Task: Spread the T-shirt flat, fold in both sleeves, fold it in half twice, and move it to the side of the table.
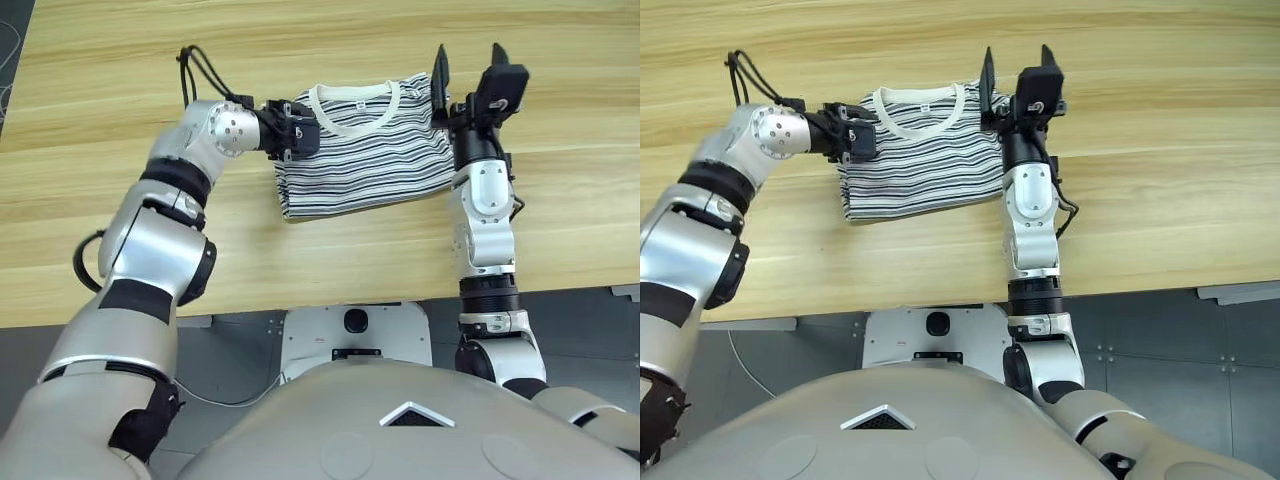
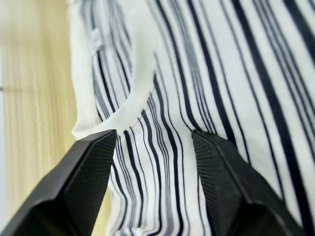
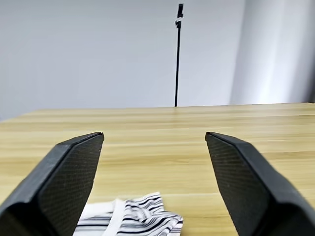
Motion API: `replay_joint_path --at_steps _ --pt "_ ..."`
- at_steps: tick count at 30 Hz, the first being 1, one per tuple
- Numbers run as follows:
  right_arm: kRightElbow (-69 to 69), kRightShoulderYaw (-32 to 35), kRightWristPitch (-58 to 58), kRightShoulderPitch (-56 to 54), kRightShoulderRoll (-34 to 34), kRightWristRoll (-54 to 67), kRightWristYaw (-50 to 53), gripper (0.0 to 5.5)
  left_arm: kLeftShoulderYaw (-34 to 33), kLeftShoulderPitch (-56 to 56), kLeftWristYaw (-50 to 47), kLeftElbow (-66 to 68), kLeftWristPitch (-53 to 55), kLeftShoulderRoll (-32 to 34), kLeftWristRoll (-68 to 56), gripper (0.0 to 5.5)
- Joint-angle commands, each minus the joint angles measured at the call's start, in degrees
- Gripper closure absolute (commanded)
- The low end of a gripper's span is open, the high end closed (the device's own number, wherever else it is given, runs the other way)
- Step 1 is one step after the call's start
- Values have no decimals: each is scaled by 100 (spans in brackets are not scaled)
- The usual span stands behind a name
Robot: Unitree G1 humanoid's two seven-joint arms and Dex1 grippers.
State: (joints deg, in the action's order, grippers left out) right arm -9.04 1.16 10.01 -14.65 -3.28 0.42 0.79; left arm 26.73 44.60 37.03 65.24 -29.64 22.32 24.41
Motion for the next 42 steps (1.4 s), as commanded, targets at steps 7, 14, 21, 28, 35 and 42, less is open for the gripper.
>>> replay_joint_path --at_steps 7,14,21,28,35,42 --pt "548 733 437 -421 212 352 350 168 -470 -3798 791 -4925 4395 -161 -1844 262" --pt "309 862 620 -576 215 386 433 168 77 -4044 632 -6887 6172 -689 -2576 262" --pt "324 1117 736 -770 390 472 506 168 685 -3424 499 -6484 6270 -1552 -2676 262" --pt "295 1082 781 -805 415 474 453 168 -33 -2857 -244 -5751 5881 -1988 -2684 262" --pt "190 1095 833 -818 450 462 448 168 -319 -3351 -384 -6914 6410 -1601 -2902 262" --pt "96 1138 925 -808 481 447 494 168 -277 -3739 7 -8898 7270 -688 -3278 262"
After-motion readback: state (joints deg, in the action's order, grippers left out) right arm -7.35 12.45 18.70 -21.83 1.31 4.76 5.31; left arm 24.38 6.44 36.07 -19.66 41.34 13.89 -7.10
